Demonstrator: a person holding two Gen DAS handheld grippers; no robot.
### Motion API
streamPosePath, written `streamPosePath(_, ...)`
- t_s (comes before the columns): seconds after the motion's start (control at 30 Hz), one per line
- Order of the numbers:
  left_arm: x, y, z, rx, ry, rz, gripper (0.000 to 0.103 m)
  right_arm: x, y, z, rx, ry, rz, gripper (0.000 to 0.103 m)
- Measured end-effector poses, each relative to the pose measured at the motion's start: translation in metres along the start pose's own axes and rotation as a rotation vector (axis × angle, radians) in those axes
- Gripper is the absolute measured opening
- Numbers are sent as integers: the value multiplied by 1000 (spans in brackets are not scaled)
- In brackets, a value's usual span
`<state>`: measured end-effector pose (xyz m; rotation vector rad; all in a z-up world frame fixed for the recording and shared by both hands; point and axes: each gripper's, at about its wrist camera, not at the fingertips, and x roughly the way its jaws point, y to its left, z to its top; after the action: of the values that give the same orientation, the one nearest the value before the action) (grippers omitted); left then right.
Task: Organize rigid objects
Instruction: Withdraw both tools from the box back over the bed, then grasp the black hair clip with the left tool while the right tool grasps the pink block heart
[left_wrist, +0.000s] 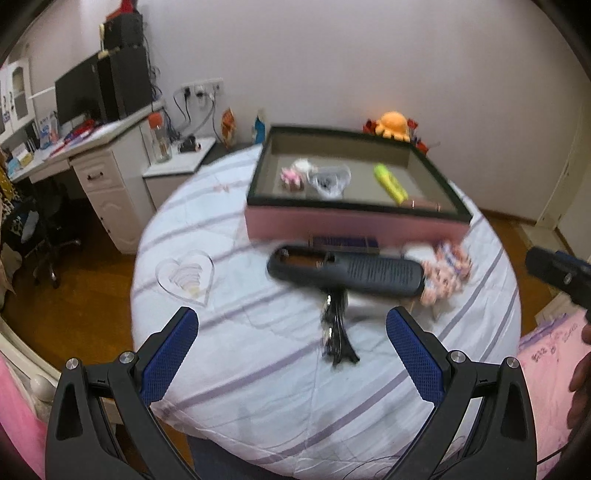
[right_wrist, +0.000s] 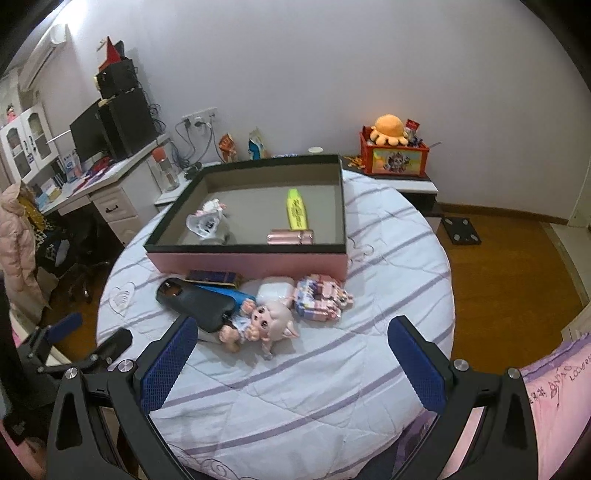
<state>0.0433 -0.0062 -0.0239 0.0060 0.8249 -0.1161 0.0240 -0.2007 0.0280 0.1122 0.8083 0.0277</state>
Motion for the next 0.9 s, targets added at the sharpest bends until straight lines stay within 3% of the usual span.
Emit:
streamPosePath(0.37, 49, -9, -16, 41, 110, 0, 103, 23, -12, -3, 19, 57, -17, 103)
streamPosePath(0.73, 79, -11, -16, 67, 151, 15, 101, 40, -19, -2, 29, 91, -30, 103)
streamPosePath(0.9, 83, -10, -16, 71, 132, 3, 99, 45, -21, -1, 29, 103, -35, 103)
